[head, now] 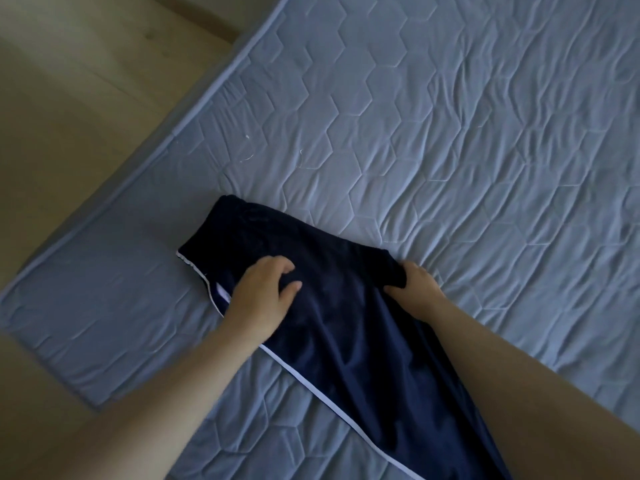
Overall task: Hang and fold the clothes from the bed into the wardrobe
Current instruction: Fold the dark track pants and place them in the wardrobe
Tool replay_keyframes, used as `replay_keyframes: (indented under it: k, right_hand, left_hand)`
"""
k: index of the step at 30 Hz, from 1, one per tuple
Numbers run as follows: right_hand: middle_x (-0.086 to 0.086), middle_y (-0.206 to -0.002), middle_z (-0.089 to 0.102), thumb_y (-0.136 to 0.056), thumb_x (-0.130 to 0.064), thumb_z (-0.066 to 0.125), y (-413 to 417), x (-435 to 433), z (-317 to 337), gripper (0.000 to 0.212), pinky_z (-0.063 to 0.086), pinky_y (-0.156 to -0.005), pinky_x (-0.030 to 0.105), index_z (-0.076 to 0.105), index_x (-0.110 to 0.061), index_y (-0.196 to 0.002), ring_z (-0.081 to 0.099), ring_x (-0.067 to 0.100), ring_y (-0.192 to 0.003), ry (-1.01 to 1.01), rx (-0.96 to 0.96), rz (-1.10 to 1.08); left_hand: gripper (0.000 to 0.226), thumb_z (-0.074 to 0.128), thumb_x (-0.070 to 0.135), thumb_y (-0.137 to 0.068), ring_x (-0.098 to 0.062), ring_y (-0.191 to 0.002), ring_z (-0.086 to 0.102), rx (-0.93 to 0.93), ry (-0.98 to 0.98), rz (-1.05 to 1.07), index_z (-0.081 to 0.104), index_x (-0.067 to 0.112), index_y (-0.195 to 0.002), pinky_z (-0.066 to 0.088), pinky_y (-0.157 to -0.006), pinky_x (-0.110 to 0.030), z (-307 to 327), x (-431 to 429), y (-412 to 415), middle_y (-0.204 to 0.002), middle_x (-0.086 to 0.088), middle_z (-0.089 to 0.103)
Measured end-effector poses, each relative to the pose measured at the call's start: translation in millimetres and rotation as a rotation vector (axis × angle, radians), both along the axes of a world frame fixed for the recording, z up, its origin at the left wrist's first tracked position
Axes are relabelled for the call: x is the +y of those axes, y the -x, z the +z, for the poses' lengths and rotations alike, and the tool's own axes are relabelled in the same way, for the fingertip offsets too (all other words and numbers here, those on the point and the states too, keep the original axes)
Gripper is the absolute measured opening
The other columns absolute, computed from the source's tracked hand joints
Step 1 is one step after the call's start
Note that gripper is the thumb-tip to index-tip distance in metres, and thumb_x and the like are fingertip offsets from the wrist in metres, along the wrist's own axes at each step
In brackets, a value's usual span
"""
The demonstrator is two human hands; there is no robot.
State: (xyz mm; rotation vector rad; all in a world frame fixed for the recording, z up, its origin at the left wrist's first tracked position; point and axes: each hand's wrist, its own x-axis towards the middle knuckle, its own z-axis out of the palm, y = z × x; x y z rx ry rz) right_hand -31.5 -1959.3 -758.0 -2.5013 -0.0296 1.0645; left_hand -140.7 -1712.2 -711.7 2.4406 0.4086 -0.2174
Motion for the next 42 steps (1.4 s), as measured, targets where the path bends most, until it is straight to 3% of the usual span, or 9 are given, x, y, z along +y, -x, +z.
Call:
replay_keyframes:
  k: [6, 11, 18, 22, 28, 34, 38, 40, 42]
  right_hand:
    - [0.013, -0.142, 0.044, -0.084, -0.011, 0.063, 21.0, -15.0, -4.3, 0.066, 0.037, -0.106, 0.031, 0.038, -0.011, -0.145, 0.045, 0.026, -0.129, -0.141, -0.012, 0.014]
    - [0.009, -0.142, 0.041, -0.083, -0.017, 0.063, 90.9, -86.4, 4.7, 0.065, 0.041, -0.098, 0.031, 0.037, -0.013, -0.142, 0.045, 0.026, -0.125, -0.007, 0.024, -0.056]
    - [0.001, -0.143, 0.038, -0.088, -0.03, 0.066, 179.3, -190.2, 35.7, 0.07, 0.04, -0.105, 0.033, 0.03, -0.017, -0.146, 0.042, 0.02, -0.128, 0.049, -0.088, -0.129]
    - [0.001, -0.141, 0.042, -0.087, -0.026, 0.067, 231.8, -241.5, 49.0, 0.068, 0.038, -0.107, 0.031, 0.034, -0.016, -0.146, 0.04, 0.019, -0.13, 0.068, -0.161, -0.221]
    - [0.002, -0.13, 0.05, -0.083, -0.022, 0.07, 300.7, -319.3, 63.7, 0.056, 0.047, -0.093, 0.031, 0.049, -0.017, -0.134, 0.051, 0.022, -0.118, 0.097, -0.176, -0.355]
    - [-0.001, -0.126, 0.053, -0.086, -0.027, 0.067, 348.2, -370.8, 68.2, 0.051, 0.044, -0.097, 0.025, 0.051, -0.017, -0.133, 0.05, 0.016, -0.117, 0.144, -0.196, -0.344]
    - [-0.004, -0.126, 0.051, -0.087, -0.03, 0.064, 372.5, -395.7, 63.1, 0.05, 0.04, -0.1, 0.028, 0.051, -0.02, -0.134, 0.05, 0.016, -0.116, 0.249, -0.202, -0.255]
    - [-0.003, -0.118, 0.056, -0.082, -0.026, 0.069, 377.7, -399.7, 61.8, 0.046, 0.04, -0.097, 0.032, 0.059, -0.02, -0.126, 0.053, 0.018, -0.109, 0.33, -0.251, -0.185]
    - [0.001, -0.102, 0.062, -0.066, -0.015, 0.08, 381.8, -405.3, 57.3, 0.04, 0.048, -0.089, 0.038, 0.07, -0.016, -0.105, 0.061, 0.023, -0.096, 0.382, -0.372, -0.143]
  left_hand:
    - [0.026, 0.06, 0.026, -0.091, -0.016, -0.102, 0.054, 0.052, -0.018, -0.005, 0.059, 0.014, -0.114, 0.042, -0.087, -0.025, -13.8, -27.9, 8.9, -0.109, 0.001, 0.057]
    - [0.021, 0.062, 0.021, -0.09, -0.017, -0.097, 0.056, 0.065, 0.045, -0.057, 0.061, 0.011, -0.108, 0.046, -0.085, -0.03, -6.0, -78.3, 28.1, -0.104, -0.001, 0.059]
    - [0.017, 0.063, 0.019, -0.089, -0.014, -0.091, 0.057, 0.069, 0.098, -0.135, 0.062, 0.011, -0.105, 0.047, -0.082, -0.028, 10.7, -163.7, 52.2, -0.102, 0.0, 0.059]
    - [0.017, 0.063, 0.02, -0.089, -0.011, -0.089, 0.057, 0.083, 0.115, -0.211, 0.063, 0.013, -0.105, 0.046, -0.08, -0.024, 14.0, -216.8, 80.8, -0.101, 0.002, 0.06]
    - [0.016, 0.063, 0.02, -0.089, -0.009, -0.091, 0.056, 0.136, 0.174, -0.323, 0.062, 0.015, -0.104, 0.05, -0.084, -0.029, 23.5, -303.2, 120.6, -0.102, 0.005, 0.059]
    - [0.015, 0.063, 0.019, -0.089, -0.007, -0.092, 0.055, 0.16, 0.17, -0.416, 0.062, 0.016, -0.104, 0.05, -0.084, -0.027, 24.6, -365.5, 151.4, -0.103, 0.006, 0.058]
    - [0.015, 0.063, 0.018, -0.089, -0.009, -0.094, 0.056, 0.164, 0.126, -0.505, 0.063, 0.016, -0.104, 0.047, -0.08, -0.023, 18.4, -401.8, 168.3, -0.104, 0.006, 0.058]
    - [0.018, 0.063, 0.014, -0.089, -0.014, -0.098, 0.056, 0.145, 0.046, -0.586, 0.066, 0.015, -0.107, 0.048, -0.082, -0.026, 14.3, -409.5, 170.1, -0.108, 0.004, 0.059]
    - [0.026, 0.061, 0.009, -0.089, -0.019, -0.105, 0.053, 0.085, -0.08, -0.7, 0.067, 0.013, -0.114, 0.048, -0.086, -0.033, 8.8, -416.7, 167.2, -0.115, 0.002, 0.058]
